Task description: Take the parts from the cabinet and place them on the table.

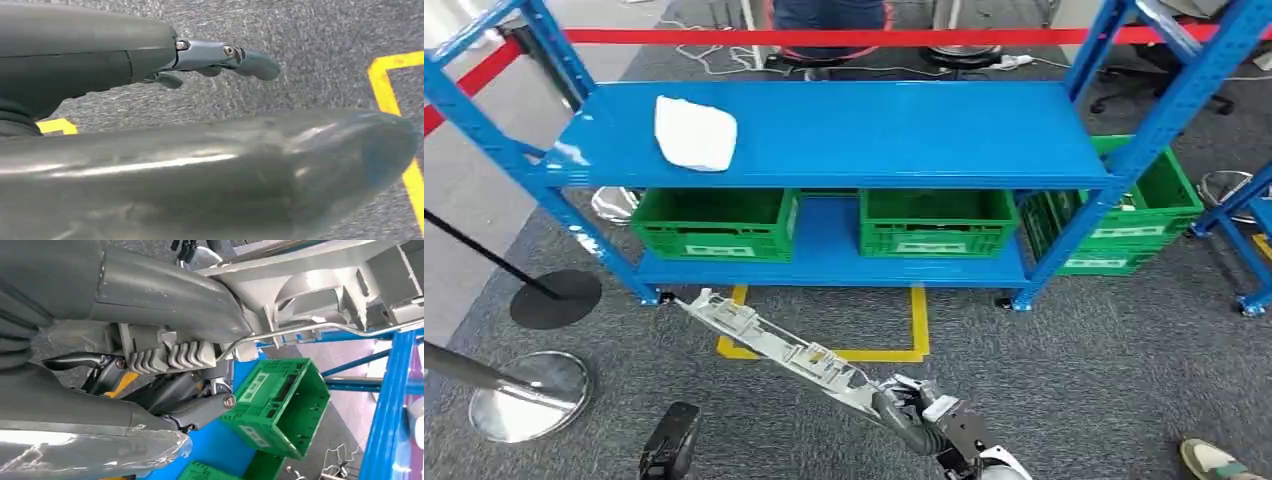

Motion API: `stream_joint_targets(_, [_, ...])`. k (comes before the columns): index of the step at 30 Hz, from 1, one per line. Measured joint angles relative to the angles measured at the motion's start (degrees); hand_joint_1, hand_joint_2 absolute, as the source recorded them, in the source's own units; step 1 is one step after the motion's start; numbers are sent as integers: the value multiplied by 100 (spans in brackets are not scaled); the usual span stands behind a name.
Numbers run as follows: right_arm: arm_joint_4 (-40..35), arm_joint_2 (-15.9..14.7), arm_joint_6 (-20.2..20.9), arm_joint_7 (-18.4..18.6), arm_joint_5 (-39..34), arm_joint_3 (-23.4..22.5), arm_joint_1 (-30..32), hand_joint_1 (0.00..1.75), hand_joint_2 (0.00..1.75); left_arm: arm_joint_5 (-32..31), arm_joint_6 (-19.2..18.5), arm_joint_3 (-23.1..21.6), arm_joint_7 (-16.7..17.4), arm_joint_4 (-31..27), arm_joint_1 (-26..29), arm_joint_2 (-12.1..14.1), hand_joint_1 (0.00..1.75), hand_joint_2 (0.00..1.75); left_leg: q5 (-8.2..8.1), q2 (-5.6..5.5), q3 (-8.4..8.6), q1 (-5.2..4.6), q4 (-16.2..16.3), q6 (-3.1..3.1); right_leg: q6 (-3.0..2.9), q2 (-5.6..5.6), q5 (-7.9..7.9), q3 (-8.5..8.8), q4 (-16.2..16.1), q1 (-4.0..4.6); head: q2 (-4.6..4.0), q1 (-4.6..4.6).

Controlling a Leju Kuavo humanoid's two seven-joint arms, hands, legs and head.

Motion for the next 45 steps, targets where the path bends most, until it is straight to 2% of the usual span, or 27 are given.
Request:
stream_joint_targets(2, [0, -7, 11, 2, 0, -7, 5, 175, 175, -24, -2, -4, 4, 0, -14, 0, 0, 0, -39, 36, -18, 13, -1, -70, -106, 51, 46, -4, -37, -32, 0, 9])
stream_joint_targets(3, [0, -9, 26, 0, -2, -11, -2, 175, 175, -33, -2, -9, 11, 0, -20, 0, 0, 0, -171, -9, -57, 17, 139, -97, -137, 73, 57, -13, -39, -38, 0, -13])
stream_joint_targets(6, [0, -9, 13, -13, 29, -13, 1, 175, 175, -46, -4, -13, 31, 0, -31, 4, 0, 0, -829, -63, -655, 26, 1453, -137, -184, 116, 71, -48, -39, -39, 0, -37])
stream_joint_targets(7, [7, -9, -35, -9, 68, -15, 5, 175, 175, -46, -4, -13, 39, 0, -25, 2, 0, 0, -912, -65, -815, 26, 1780, -141, -189, 131, 76, -53, -39, -38, 0, -41])
stream_joint_targets(8, [18, -9, -61, 0, 85, -15, 10, 175, 175, -46, -4, -13, 46, 0, -19, 0, 0, 0, -846, -64, -830, 27, 1804, -138, -188, 146, 78, -53, -39, -38, 0, -37])
stream_joint_targets(10, [24, -7, -83, 2, 98, -15, 13, 175, 175, -46, -9, -13, 46, 0, -25, 2, 0, 0, -407, -64, -526, 33, 1177, -119, -173, 178, 87, -50, -38, -40, 0, -37])
stream_joint_targets(12, [22, -7, -85, -15, 98, -15, 5, 175, 175, -48, -17, -13, 46, 0, -42, 9, 0, 0, -14, -91, -25, 46, 202, -98, -129, 205, 94, -46, -36, -40, 0, -39])
stream_joint_targets(13, [22, -7, -92, -37, 96, -20, 0, 175, 175, -50, -31, -15, 46, 0, -54, 7, 0, 0, -85, -110, 56, 42, -8, -83, -92, 219, 82, -85, 12, 14, 0, -39])
stream_joint_targets(16, [22, -7, -94, -57, 92, -28, 12, 175, 175, -55, -31, -13, 48, 0, -38, 9, 0, 0, -65, -113, 1, 11, 24, 9, -2, 223, 142, -93, -58, -17, 0, -24])
stream_joint_targets(18, [22, -7, -94, -59, 92, -35, 14, 175, 175, -55, -29, -15, 48, 0, -53, 7, 0, 0, -24, -110, 8, 53, -14, 87, 65, 178, 22, -185, 60, -24, 0, -7])
stream_joint_targets(21, [22, -7, -44, -83, 57, -35, 16, 175, 175, -76, -31, -20, 48, 0, -52, 0, 0, 0, -28, -101, 1, 45, -12, 141, 129, 142, -604, -738, 1329, -42, 0, 22])
stream_joint_targets(22, [22, -7, -16, -90, 33, -37, 26, 175, 175, -79, -31, -17, 48, 0, -47, 7, 0, 0, -28, -98, 0, 43, -11, 142, 138, 142, -732, -913, 1715, -42, 0, 20])
stream_joint_targets(23, [24, -7, 15, -96, 11, -44, 35, 175, 175, -81, -31, -20, 48, 0, -46, 9, 0, 0, -28, -98, 2, 42, -10, 142, 137, 142, -714, -961, 1819, -42, 0, 22])
stream_joint_targets(24, [22, -7, 41, -98, -4, -52, 37, 175, 175, -85, -31, -19, 50, 0, -47, 9, 0, 0, -29, -100, 7, 43, -9, 142, 129, 142, -551, -856, 1625, -41, 0, 24])
stream_joint_targets(26, [22, -7, 66, -114, -11, -55, 29, 175, 175, -92, -31, -20, 50, 0, -48, 7, 0, 0, -34, -104, 32, 47, -8, 133, 99, 132, -61, -344, 635, -43, 0, 22])
stream_joint_targets(27, [22, -7, 94, -122, -18, -55, 24, 175, 175, -96, -31, -20, 50, 0, -49, 7, 0, 0, -46, -104, 45, 45, -7, 111, 88, 98, 92, -74, 108, -44, 0, 24])
stream_joint_targets(28, [22, -4, 118, -129, -20, -55, 14, 175, 175, -96, -31, -20, 50, 0, -53, 11, 0, 0, -51, -103, 26, 0, 13, 80, 79, 83, 1, 10, -21, -20, 0, 24])
stream_joint_targets(32, [22, -2, 166, -149, -44, -66, 32, 175, 175, -107, -33, -20, 55, 0, -53, 15, 0, 0, -14, -85, -2, 15, -10, -45, -69, 140, 49, -23, -35, -20, 0, 0])
stream_joint_targets(33, [22, 0, 168, -149, -44, -70, 29, 175, 175, -107, -33, -20, 55, 0, -54, 15, 0, 0, -88, -103, -26, 27, 48, -85, -102, 141, 71, -15, -55, -47, 0, 3])
stream_joint_targets(34, [22, 2, 168, -149, -46, -72, 25, 175, 175, -107, -33, -20, 55, 0, -57, 15, 0, 0, -255, -106, -123, 23, 257, -110, -135, 142, 73, -19, -55, -52, 0, -26])
stream_joint_targets(36, [22, 9, 170, -157, -52, -72, 28, 175, 175, -111, -33, -20, 55, 0, -52, 17, 0, 0, -736, -106, -567, 33, 1221, -144, -164, 142, 75, -30, -55, -53, 0, -33])
stream_joint_targets(37, [24, 9, 168, -157, -52, -74, 32, 175, 175, -114, -37, -20, 55, 0, -44, 17, 0, 0, -874, -106, -766, 33, 1633, -152, -165, 144, 76, -35, -55, -52, 0, -37])
stream_joint_targets(38, [24, 9, 144, -153, -39, -79, 40, 175, 175, -116, -42, -20, 55, 0, -36, 17, 0, 0, -865, -106, -863, 34, 1802, -156, -165, 148, 76, -36, -55, -53, 0, -33])
stream_joint_targets(40, [24, 13, -9, -127, 64, -79, 42, 175, 175, -116, -44, -20, 55, 0, -39, 17, 0, 0, -498, -106, -671, 43, 1385, -151, -161, 164, 78, -31, -53, -57, 0, -35])
stream_joint_targets(42, [24, 35, -142, -48, 114, -81, 37, 175, 175, -116, -35, -17, 55, 0, -48, 31, 0, 0, -13, -108, -171, 57, 389, -149, -132, 177, 71, -20, -47, -65, 0, -35])
stream_joint_targets(43, [24, 35, -166, -28, 120, -83, 28, 175, 175, -116, -35, -17, 55, 0, -54, 28, 0, 0, -18, -124, -42, 61, 117, -154, -92, 184, 67, -42, -33, -30, 0, -44])
stream_joint_targets(45, [24, 35, -190, -17, 127, -90, 8, 175, 175, -116, -35, -17, 55, 0, -59, 20, 0, 0, -35, -141, -46, 59, 35, -68, -30, 201, 91, -87, -21, -10, 0, -26])
